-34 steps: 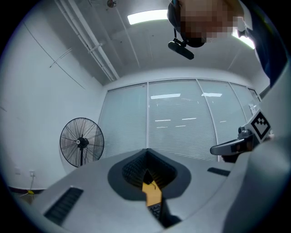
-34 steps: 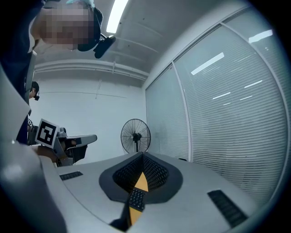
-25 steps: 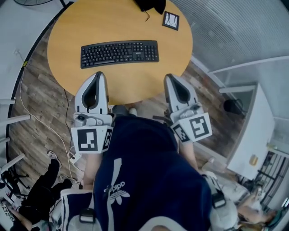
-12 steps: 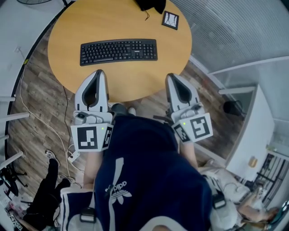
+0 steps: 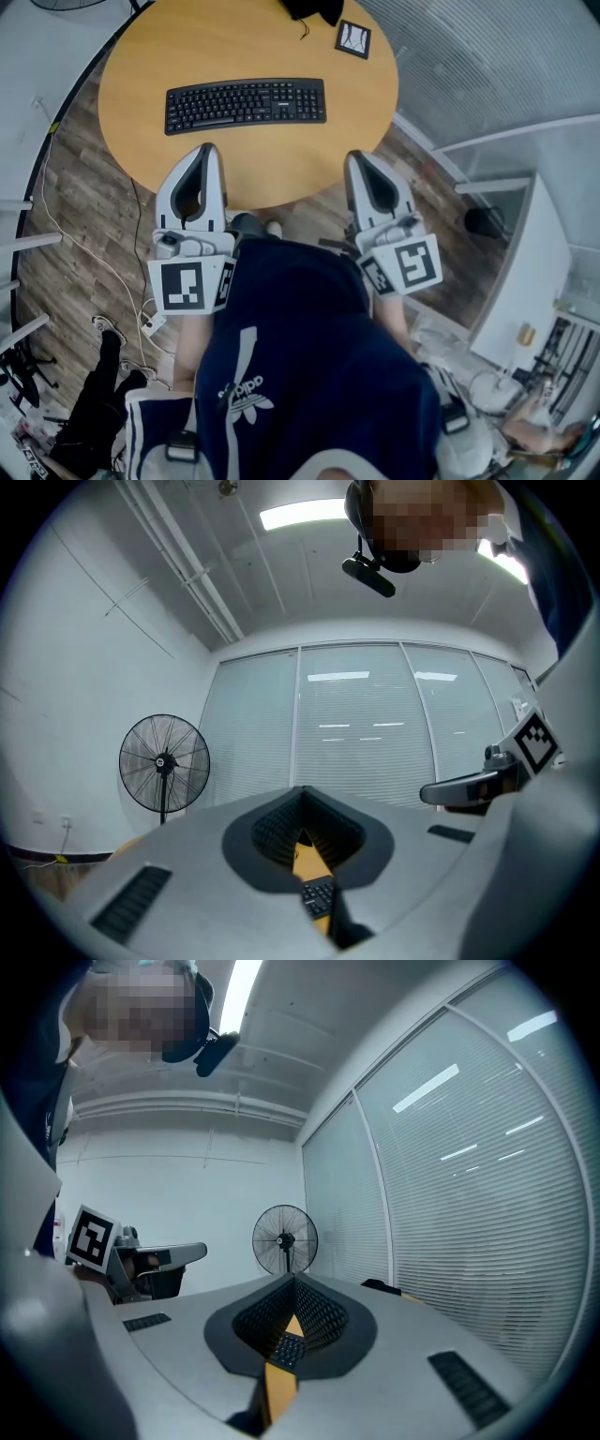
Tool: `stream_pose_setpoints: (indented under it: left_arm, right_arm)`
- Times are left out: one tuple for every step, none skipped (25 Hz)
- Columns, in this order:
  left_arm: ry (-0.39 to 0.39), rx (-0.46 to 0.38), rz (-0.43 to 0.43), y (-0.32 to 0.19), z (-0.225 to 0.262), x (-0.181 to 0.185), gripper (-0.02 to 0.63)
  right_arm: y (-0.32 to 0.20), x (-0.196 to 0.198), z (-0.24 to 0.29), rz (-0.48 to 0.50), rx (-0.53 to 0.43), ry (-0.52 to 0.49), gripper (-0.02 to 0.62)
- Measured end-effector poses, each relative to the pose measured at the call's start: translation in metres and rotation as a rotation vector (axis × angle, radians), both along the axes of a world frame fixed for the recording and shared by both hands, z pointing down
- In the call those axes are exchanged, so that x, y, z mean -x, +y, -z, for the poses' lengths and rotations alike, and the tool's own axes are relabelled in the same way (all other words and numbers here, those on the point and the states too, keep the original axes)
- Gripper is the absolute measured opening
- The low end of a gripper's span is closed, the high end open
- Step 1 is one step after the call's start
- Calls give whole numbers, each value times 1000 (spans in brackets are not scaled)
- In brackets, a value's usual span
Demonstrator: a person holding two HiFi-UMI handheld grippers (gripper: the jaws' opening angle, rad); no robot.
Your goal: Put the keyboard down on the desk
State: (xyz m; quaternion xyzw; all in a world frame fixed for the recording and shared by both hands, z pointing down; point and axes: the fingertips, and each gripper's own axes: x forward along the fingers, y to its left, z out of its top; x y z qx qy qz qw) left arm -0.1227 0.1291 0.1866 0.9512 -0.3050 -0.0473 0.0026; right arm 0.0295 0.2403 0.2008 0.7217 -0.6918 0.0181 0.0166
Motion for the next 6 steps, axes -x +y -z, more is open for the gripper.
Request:
stream_pose_setpoints:
  left_arm:
    - [-1, 2, 0, -1, -1, -1, 2]
    - [-3, 3, -1, -2, -2, -2, 2]
    - [-4, 3, -2, -2, -2, -3, 2]
    - [-4, 3, -3, -2, -2, -3, 2]
    - [-4, 2, -4, -1, -1, -3, 2]
    - [-4, 1, -5, -1, -1, -3, 2]
  right_arm:
    - [0, -1, -1, -2, 1, -2, 3]
    - [0, -2, -2, -4, 3, -2, 3]
    - [1, -3, -2, -7, 4, -2, 3]
    - [1, -4, -2, -11, 4, -1, 3]
    - [2, -4, -2, -14, 3, -1, 3]
    - [2, -5, -1, -17, 3, 0, 3]
